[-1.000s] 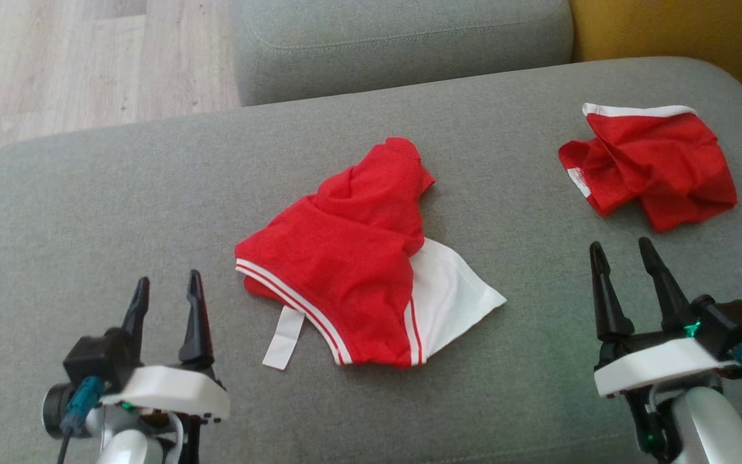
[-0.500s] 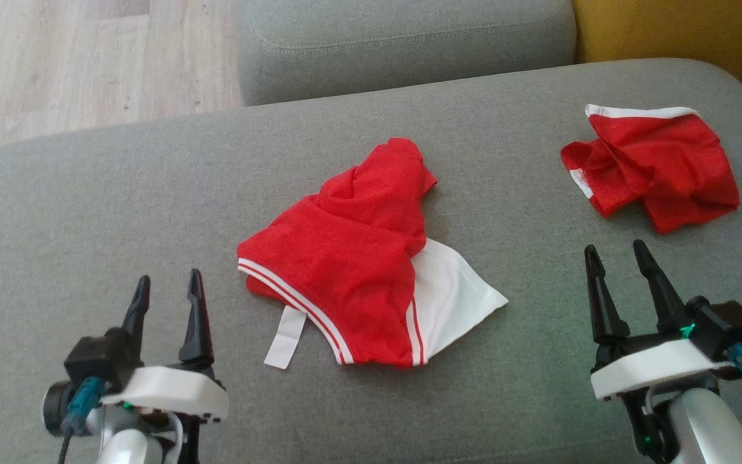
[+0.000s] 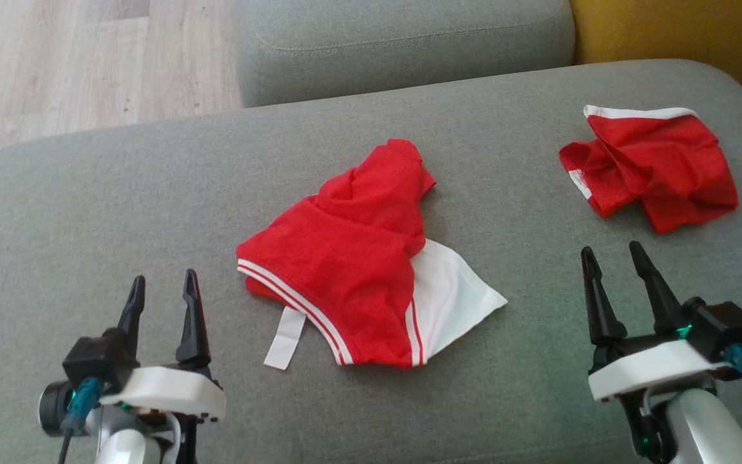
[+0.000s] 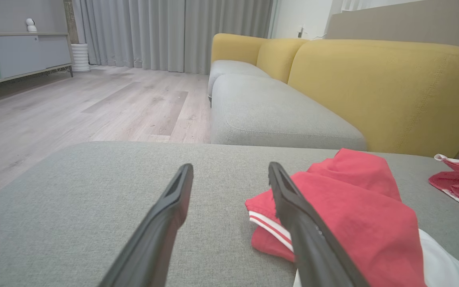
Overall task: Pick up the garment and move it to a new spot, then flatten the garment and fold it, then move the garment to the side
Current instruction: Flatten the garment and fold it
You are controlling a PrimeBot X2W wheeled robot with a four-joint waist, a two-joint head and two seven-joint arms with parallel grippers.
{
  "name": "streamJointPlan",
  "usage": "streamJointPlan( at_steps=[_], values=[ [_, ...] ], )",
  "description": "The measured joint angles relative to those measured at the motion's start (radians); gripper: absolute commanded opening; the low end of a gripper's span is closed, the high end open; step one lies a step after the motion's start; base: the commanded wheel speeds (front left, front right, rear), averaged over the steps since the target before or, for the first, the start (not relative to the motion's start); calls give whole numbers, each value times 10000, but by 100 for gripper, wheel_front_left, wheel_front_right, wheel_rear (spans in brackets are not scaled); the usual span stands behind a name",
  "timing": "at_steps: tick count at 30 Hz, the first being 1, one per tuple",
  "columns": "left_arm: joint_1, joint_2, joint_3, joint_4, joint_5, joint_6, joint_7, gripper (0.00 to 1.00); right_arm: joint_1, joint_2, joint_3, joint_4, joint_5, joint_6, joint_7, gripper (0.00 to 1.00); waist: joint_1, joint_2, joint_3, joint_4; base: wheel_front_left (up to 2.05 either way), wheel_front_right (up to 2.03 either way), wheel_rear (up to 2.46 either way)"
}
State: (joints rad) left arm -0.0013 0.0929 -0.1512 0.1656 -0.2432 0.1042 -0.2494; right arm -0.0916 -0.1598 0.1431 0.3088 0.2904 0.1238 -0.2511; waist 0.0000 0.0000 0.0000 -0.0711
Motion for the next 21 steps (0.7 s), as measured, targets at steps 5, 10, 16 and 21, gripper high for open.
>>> streamJointPlan(
  at_steps=[5,10,16,21],
  values=[
    [0,-52,38,27,107,-86,0,100,0,0,-2,-2,0,0,0,100,0,0,5,0,0,0,0],
    [-1,-82,90,48,230,-92,0,100,0,0,-4,2,0,0,0,100,0,0,10,6,0,0,0],
    [-1,-136,215,94,324,-176,0,100,-1,0,-4,31,0,0,0,100,0,0,3,17,0,0,0],
    [-13,-138,15,161,571,-407,0,100,-2,2,-6,33,0,0,0,100,0,0,20,17,0,0,0]
  ],
)
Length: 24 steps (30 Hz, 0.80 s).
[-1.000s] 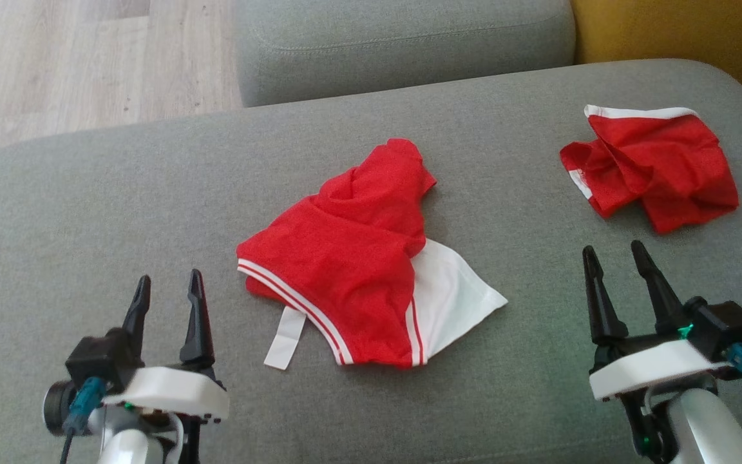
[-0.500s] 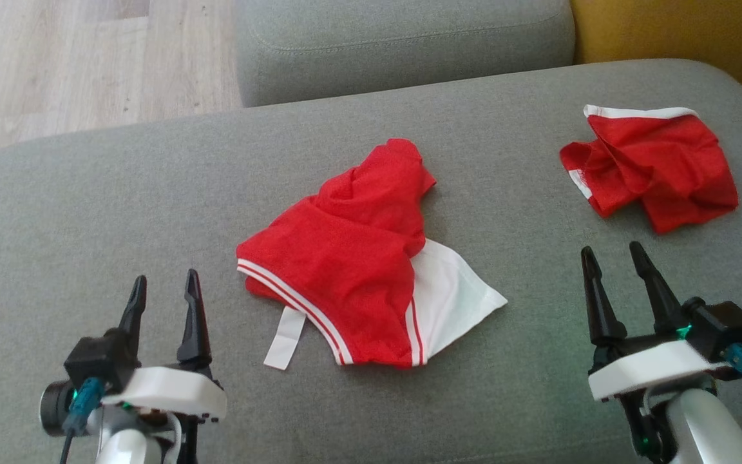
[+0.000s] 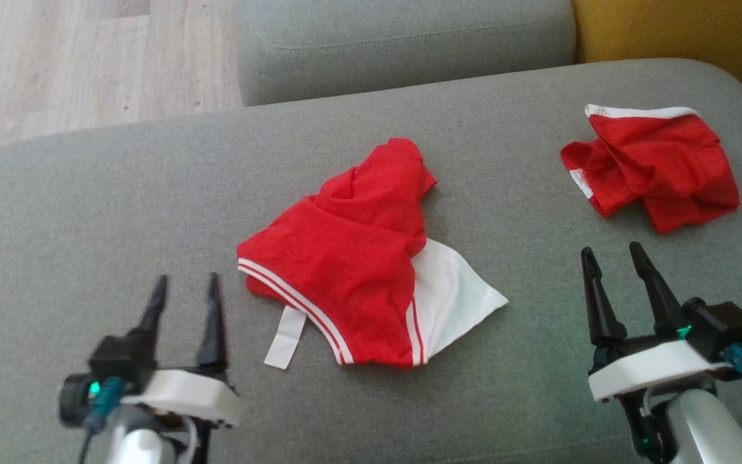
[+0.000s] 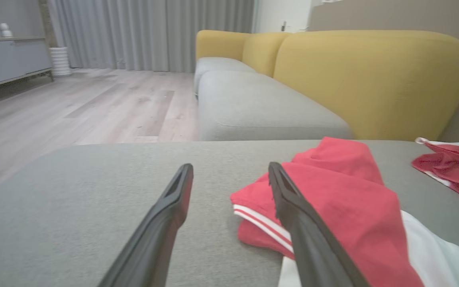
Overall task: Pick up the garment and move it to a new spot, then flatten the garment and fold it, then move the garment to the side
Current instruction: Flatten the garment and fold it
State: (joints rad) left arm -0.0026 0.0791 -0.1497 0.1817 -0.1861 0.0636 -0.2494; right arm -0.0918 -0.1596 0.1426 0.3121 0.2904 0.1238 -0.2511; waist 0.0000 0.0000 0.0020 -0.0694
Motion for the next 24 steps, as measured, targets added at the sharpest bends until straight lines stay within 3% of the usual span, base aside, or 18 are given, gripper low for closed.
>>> streamJointPlan(
  at_steps=[5,10,17,24],
  values=[
    [-300,-94,-869,265,82,-558,242,100,-5,-2,-46,-4,0,0,0,100,0,0,38,-15,0,0,0],
    [-1225,-236,-2088,606,-330,-1108,1695,100,-34,-10,-203,-38,0,0,2,100,0,0,126,-105,0,0,0],
    [-2851,-259,-4211,1755,-869,-1492,4550,100,-383,-44,-201,-119,0,0,0,100,0,0,408,-552,0,0,0],
    [-3607,-299,-5613,2301,-1429,-1618,5530,100,-446,-63,-232,-138,2,0,0,100,0,0,741,-995,0,0,0]
  ],
)
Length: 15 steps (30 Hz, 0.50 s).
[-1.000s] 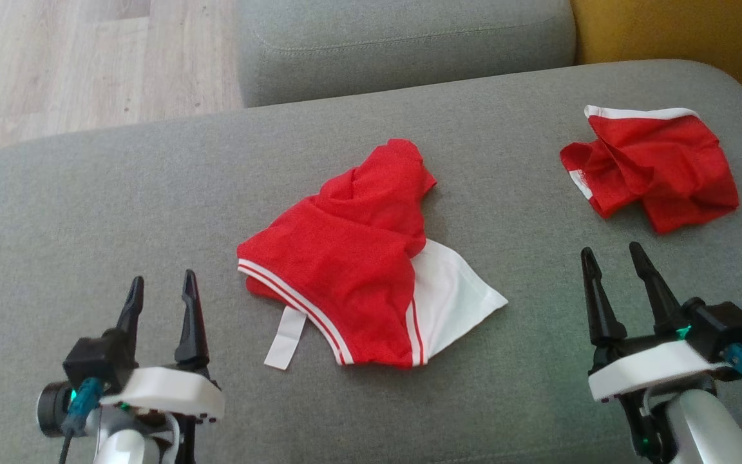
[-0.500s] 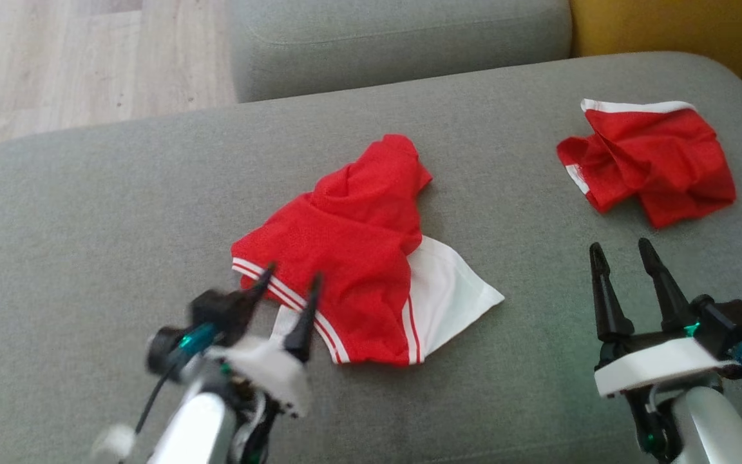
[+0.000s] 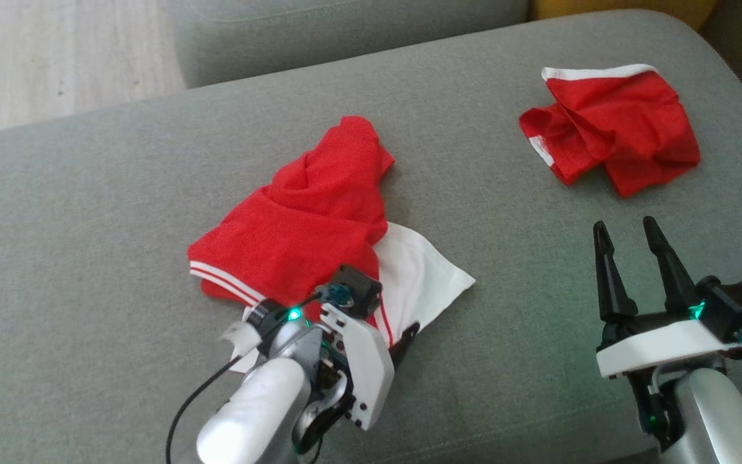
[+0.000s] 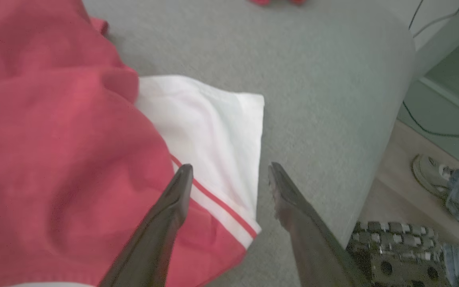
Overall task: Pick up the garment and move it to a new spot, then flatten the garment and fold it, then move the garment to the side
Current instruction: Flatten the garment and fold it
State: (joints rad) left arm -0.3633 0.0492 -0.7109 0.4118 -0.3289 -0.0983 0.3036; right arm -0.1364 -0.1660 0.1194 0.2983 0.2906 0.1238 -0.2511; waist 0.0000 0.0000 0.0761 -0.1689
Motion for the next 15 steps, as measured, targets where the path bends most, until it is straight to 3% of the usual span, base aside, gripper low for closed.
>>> streamJointPlan(
  at_steps=[9,10,11,12,15],
  values=[
    [-526,-2,-1076,1534,-286,313,408,100,-25,6,-38,-2,86,0,0,100,0,0,227,-172,0,0,0],
    [-629,-4,-1158,1647,-286,391,255,94,-36,8,-36,-2,86,0,0,100,0,0,232,-154,0,0,0],
    [-629,-4,-1158,1647,-286,391,255,39,-36,8,-36,-2,86,0,0,100,0,0,232,-154,0,0,0],
    [-735,-15,-1221,1774,-284,477,105,0,-54,8,-36,4,86,0,0,100,0,0,235,-132,0,0,0],
    [-937,0,-1331,2046,-405,500,-291,0,-165,6,-40,12,86,0,0,100,0,0,229,-31,0,0,0]
  ],
)
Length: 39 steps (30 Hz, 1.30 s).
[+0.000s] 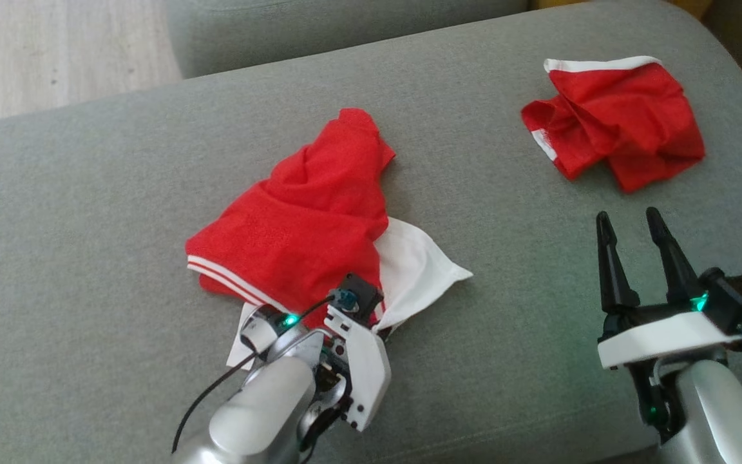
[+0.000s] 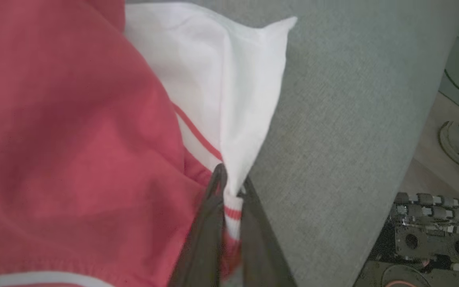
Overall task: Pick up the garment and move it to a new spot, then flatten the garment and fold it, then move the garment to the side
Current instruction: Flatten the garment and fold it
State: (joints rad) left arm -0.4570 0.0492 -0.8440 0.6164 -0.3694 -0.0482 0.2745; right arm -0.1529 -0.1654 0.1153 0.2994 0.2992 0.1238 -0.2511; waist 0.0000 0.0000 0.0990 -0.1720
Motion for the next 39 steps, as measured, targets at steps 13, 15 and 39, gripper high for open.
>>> streamJointPlan(
  at_steps=[13,15,39],
  values=[
    [-603,257,1868,-2424,-2151,274,-2144,0,20,2,-56,13,-12,0,0,100,0,0,-415,782,0,0,0],
    [-595,591,2391,-2895,-2514,422,-2125,0,37,4,-65,19,-13,0,0,100,0,0,-493,914,0,0,0],
    [1899,2911,5935,-932,-3728,1407,-4550,100,203,-117,128,102,0,0,6,100,0,0,-551,1153,0,0,0]
  ],
)
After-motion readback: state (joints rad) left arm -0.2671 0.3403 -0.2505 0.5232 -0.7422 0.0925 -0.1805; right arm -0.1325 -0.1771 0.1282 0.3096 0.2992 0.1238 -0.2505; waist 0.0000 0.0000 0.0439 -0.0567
